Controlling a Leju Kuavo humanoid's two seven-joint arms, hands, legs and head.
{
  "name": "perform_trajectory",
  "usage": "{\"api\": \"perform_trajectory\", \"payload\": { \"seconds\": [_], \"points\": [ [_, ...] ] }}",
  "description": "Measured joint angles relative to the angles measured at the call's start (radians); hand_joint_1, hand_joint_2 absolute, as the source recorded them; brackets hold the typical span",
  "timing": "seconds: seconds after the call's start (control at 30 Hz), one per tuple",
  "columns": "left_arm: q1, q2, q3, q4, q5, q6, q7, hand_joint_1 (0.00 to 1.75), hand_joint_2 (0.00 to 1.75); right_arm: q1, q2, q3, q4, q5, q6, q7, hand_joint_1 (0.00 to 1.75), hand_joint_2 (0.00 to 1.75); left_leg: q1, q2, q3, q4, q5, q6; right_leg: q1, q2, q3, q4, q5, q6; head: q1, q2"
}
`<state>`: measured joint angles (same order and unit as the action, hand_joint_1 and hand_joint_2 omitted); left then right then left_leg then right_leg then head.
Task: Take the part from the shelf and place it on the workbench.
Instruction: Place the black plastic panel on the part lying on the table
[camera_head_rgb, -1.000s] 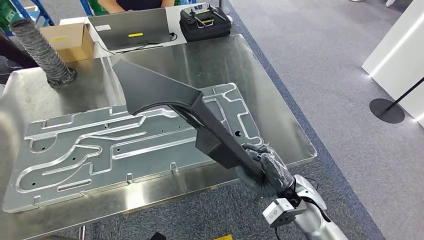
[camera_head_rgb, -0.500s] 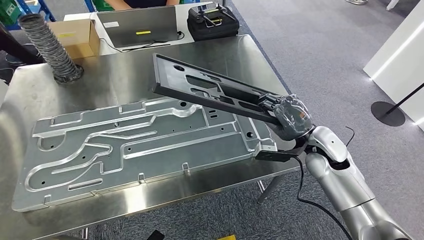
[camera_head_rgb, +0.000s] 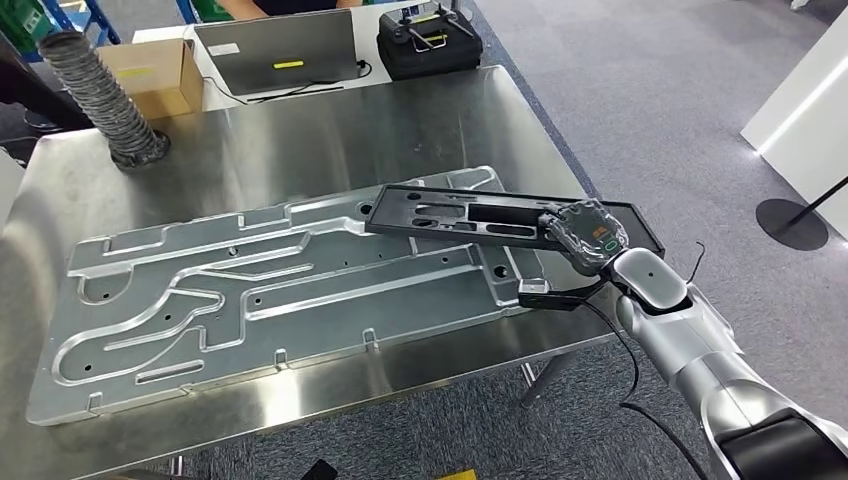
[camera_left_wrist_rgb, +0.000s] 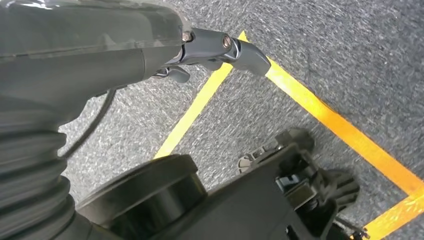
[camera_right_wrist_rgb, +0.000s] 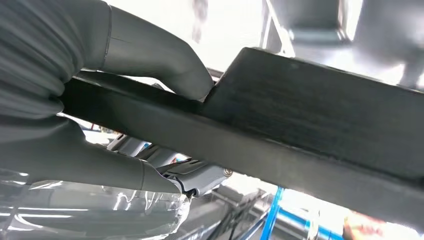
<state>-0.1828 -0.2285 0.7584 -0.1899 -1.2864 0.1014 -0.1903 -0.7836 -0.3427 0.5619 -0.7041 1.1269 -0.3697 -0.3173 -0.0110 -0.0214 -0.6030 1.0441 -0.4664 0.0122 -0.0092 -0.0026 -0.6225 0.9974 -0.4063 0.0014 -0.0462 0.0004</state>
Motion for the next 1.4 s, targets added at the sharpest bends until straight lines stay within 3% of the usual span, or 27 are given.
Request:
{"api": "perform_trajectory", "payload": {
  "seconds": [0.13, 0.17, 0.2, 0.3, 0.37, 0.5, 0.57, 0.63, 0.67, 0.7, 0.73, 0.8, 0.87, 0.97, 1.03, 1.13, 1.17, 1.2, 1.23, 1.33, 1.4],
  "points": [
    [-0.002, 0.001, -0.012, 0.000, -0.006, 0.030, 0.009, 0.00, 1.75, -0.016, 0.029, 0.018, 0.070, 0.015, -0.002, -0.002, 0.00, 0.00, 0.007, 0.006, -0.114, 0.232, -0.100, -0.014, -0.002, 0.000, 0.007, -0.003, -0.002, -0.009, 0.000, 0.000],
    [-0.001, 0.001, -0.015, 0.000, -0.009, 0.040, 0.015, 0.00, 1.75, -0.017, 0.035, 0.021, 0.085, 0.018, -0.002, -0.003, 0.00, 0.00, 0.009, 0.008, -0.131, 0.257, -0.098, -0.016, -0.002, 0.000, 0.008, -0.002, -0.004, -0.009, 0.000, 0.000],
    [0.000, 0.001, -0.017, 0.000, -0.013, 0.049, 0.021, 0.00, 1.31, -0.018, 0.041, 0.024, 0.096, 0.021, -0.002, -0.004, 0.00, 0.00, 0.011, 0.009, -0.128, 0.244, -0.076, -0.017, -0.002, 0.000, 0.010, -0.001, -0.006, -0.008, 0.000, 0.000],
    [-0.002, 0.001, -0.023, 0.000, -0.017, 0.064, 0.032, 0.00, 0.00, -0.025, 0.056, 0.030, 0.120, 0.022, -0.002, -0.008, 0.00, 0.00, 0.015, 0.015, -0.039, 0.046, 0.025, -0.015, -0.002, 0.002, 0.016, 0.007, -0.015, 0.002, 0.000, 0.000],
    [-0.003, 0.001, -0.024, 0.000, -0.009, 0.060, 0.032, 0.00, 0.00, -0.031, 0.061, 0.030, 0.130, 0.021, -0.002, -0.009, 0.00, 0.00, 0.014, 0.014, -0.009, -0.021, 0.041, -0.006, 0.001, 0.002, 0.015, 0.010, -0.018, 0.011, 0.000, 0.000],
    [-0.004, 0.001, -0.024, 0.000, 0.006, 0.041, 0.042, 0.00, 0.00, -0.041, 0.068, 0.032, 0.143, 0.009, 0.001, -0.016, 0.00, 0.00, 0.014, 0.012, -0.007, -0.028, 0.045, 0.018, -0.002, 0.002, 0.009, 0.027, -0.032, 0.030, 0.000, 0.000],
    [-0.005, 0.001, -0.023, 0.000, 0.010, 0.037, 0.045, 0.00, 0.00, -0.047, 0.068, 0.032, 0.148, -0.002, 0.003, -0.018, 0.00, 0.00, 0.016, 0.013, -0.005, -0.032, 0.048, 0.026, -0.004, 0.002, -0.032, 0.118, -0.084, 0.039, 0.000, 0.000],
    [-0.004, 0.001, -0.023, 0.000, 0.014, 0.034, 0.045, 0.00, 0.00, -0.049, 0.069, 0.032, 0.154, -0.014, 0.008, -0.023, 0.00, 0.00, 0.014, 0.014, -0.005, -0.031, 0.047, 0.029, -0.004, 0.002, -0.098, 0.255, -0.142, 0.044, 0.000, 0.000],
    [-0.004, 0.001, -0.023, 0.000, 0.015, 0.033, 0.044, 0.00, 0.00, -0.047, 0.069, 0.032, 0.156, -0.021, 0.010, -0.025, 0.00, 0.00, 0.013, 0.014, -0.005, -0.031, 0.046, 0.030, -0.004, 0.002, -0.120, 0.297, -0.151, 0.044, 0.000, 0.000],
    [-0.003, 0.002, -0.023, 0.000, 0.017, 0.032, 0.044, 0.00, 0.00, -0.047, 0.069, 0.032, 0.159, -0.026, 0.012, -0.028, 0.00, 0.00, 0.011, 0.013, -0.005, -0.030, 0.046, 0.030, -0.004, 0.002, -0.122, 0.300, -0.140, 0.042, 0.000, 0.000],
    [-0.003, 0.001, -0.023, 0.000, 0.017, 0.032, 0.044, 0.00, 0.00, -0.048, 0.069, 0.031, 0.161, -0.033, 0.014, -0.030, 0.00, 0.00, 0.010, 0.012, -0.003, -0.030, 0.046, 0.031, -0.003, 0.002, -0.104, 0.260, -0.111, 0.037, 0.000, 0.000],
    [-0.003, 0.001, -0.023, 0.000, 0.017, 0.032, 0.042, 0.00, 0.00, -0.056, 0.069, 0.030, 0.163, -0.043, 0.016, -0.034, 0.00, 0.00, 0.006, 0.011, -0.001, -0.030, 0.044, 0.030, 0.002, 0.002, -0.033, 0.114, -0.044, 0.023, 0.000, 0.000],
    [-0.003, 0.000, -0.023, 0.000, 0.017, 0.031, 0.039, 0.00, 0.00, -0.062, 0.067, 0.027, 0.163, -0.052, 0.016, -0.038, 0.00, 0.00, 0.003, 0.011, -0.002, -0.029, 0.043, 0.024, 0.010, 0.001, 0.010, 0.022, -0.017, 0.012, 0.000, 0.000],
    [-0.003, 0.000, -0.023, 0.000, 0.018, 0.028, 0.035, 0.00, 0.00, -0.062, 0.066, 0.022, 0.163, -0.063, 0.014, -0.044, 0.00, 0.00, 0.004, 0.013, -0.001, -0.030, 0.040, 0.009, 0.011, 0.000, 0.017, 0.003, -0.015, 0.003, 0.000, 0.000],
    [-0.002, 0.000, -0.023, 0.000, 0.019, 0.027, 0.034, 0.00, 0.00, -0.059, 0.066, 0.017, 0.159, -0.069, 0.011, -0.048, 0.00, 0.00, 0.004, 0.015, -0.015, 0.007, 0.012, -0.001, 0.004, 0.000, 0.023, -0.008, -0.009, -0.006, 0.000, 0.000],
    [0.001, 0.000, -0.023, 0.000, 0.020, 0.027, 0.033, 0.00, 0.00, -0.050, 0.066, 0.012, 0.154, -0.073, 0.009, -0.051, 0.00, 0.00, 0.011, 0.015, -0.099, 0.193, -0.079, -0.014, 0.002, 0.000, 0.027, -0.012, -0.009, -0.012, 0.000, 0.000],
    [0.002, 0.001, -0.023, 0.000, 0.020, 0.027, 0.033, 0.00, 0.00, -0.045, 0.066, 0.011, 0.152, -0.074, 0.009, -0.051, 0.00, 0.00, 0.014, 0.015, -0.123, 0.242, -0.093, -0.018, 0.002, 0.000, 0.027, -0.011, -0.010, -0.012, 0.000, 0.000],
    [0.003, 0.001, -0.023, 0.000, 0.021, 0.027, 0.033, 0.00, 0.00, -0.038, 0.064, 0.010, 0.146, -0.074, 0.009, -0.050, 0.00, 0.00, 0.016, 0.015, -0.132, 0.257, -0.087, -0.020, 0.002, 0.000, 0.027, -0.009, -0.011, -0.011, 0.000, 0.000],
    [0.004, 0.002, -0.022, 0.000, 0.023, 0.027, 0.032, 0.00, 0.00, -0.030, 0.060, 0.008, 0.135, -0.076, 0.009, -0.050, 0.00, 0.00, 0.018, 0.016, -0.121, 0.230, -0.063, -0.022, 0.001, 0.000, 0.028, -0.006, -0.014, -0.009, 0.000, 0.000],
    [0.005, 0.002, -0.020, 0.000, 0.034, 0.027, 0.028, 0.00, 0.00, 0.005, 0.020, -0.008, 0.039, -0.105, 0.043, -0.046, 0.00, 0.00, 0.022, 0.015, -0.029, 0.037, 0.026, -0.018, 0.000, 0.000, 0.028, 0.008, -0.027, 0.005, 0.000, 0.000],
    [0.011, 0.002, -0.017, 0.000, 0.044, 0.027, 0.023, 0.00, 0.00, 0.039, -0.039, -0.031, -0.076, -0.148, 0.098, -0.034, 0.00, 0.00, 0.018, 0.012, -0.006, -0.012, 0.033, -0.007, 0.002, -0.003, 0.026, 0.014, -0.032, 0.017, 0.000, 0.000]
  ]
}}
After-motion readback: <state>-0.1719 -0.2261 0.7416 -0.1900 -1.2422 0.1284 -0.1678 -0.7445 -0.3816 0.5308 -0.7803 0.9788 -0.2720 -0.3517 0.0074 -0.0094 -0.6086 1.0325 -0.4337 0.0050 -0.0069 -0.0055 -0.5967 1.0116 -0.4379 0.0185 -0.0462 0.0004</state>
